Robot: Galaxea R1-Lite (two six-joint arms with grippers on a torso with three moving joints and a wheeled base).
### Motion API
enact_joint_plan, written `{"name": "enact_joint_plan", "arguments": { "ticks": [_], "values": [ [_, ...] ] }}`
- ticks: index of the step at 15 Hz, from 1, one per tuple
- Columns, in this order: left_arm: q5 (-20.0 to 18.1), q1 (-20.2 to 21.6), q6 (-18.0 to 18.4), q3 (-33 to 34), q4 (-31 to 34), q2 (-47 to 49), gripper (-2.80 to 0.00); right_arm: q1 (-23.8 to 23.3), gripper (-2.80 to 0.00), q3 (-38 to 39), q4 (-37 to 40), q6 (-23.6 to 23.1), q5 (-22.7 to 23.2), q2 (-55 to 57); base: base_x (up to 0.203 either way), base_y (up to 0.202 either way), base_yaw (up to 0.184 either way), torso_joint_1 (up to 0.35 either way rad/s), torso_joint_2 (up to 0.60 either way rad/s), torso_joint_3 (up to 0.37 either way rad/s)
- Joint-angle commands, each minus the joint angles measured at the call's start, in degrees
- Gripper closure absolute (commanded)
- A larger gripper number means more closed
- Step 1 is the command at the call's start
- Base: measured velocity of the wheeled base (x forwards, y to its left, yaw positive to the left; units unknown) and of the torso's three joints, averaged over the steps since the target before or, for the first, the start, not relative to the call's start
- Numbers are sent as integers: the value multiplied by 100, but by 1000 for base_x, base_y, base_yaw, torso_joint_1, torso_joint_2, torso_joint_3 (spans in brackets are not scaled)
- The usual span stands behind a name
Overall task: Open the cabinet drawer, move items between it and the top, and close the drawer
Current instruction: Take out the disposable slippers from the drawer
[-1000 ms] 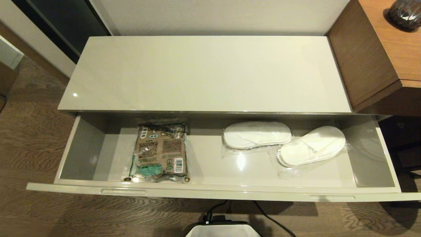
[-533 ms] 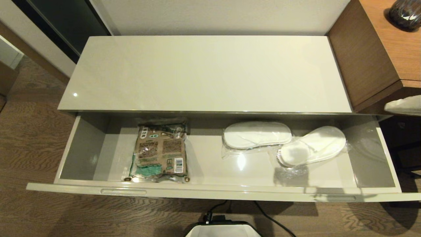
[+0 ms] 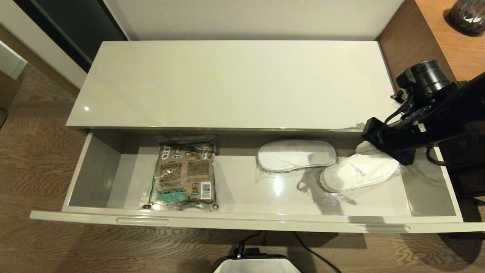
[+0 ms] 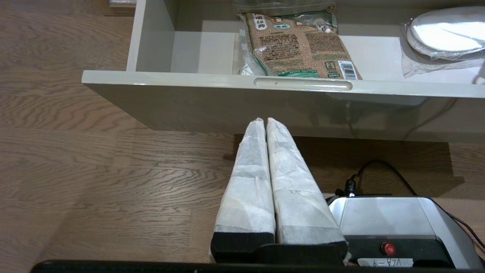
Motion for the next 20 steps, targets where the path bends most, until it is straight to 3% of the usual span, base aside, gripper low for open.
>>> {"name": "enact_joint_plan", "arguments": {
  "ticks": [1, 4, 8, 11, 14, 20],
  "values": [
    [-2, -2, 1, 0, 0, -1, 0, -5, 0, -432, 161, 213, -62, 682, 0, 0, 0, 0, 0, 0],
    [-2, -2, 1, 0, 0, -1, 0, 23, 0, -1173, 521, 464, -221, 1199, 0, 0, 0, 0, 0, 0],
    [-2, -2, 1, 0, 8, -1, 0, 426, 0, -1567, 580, 1050, -757, 1624, 0, 0, 0, 0, 0, 0],
    [-2, -2, 1, 0, 0, -1, 0, 532, 0, -1477, 544, 1208, -1001, 1592, 0, 0, 0, 0, 0, 0],
    [-2, -2, 1, 0, 0, -1, 0, 532, 0, -1138, 499, 1208, -1758, 1408, 0, 0, 0, 0, 0, 0],
    [-2, -2, 1, 0, 0, -1, 0, 610, 0, -837, 523, 1349, -2459, 1131, 0, 0, 0, 0, 0, 0]
  ]
}}
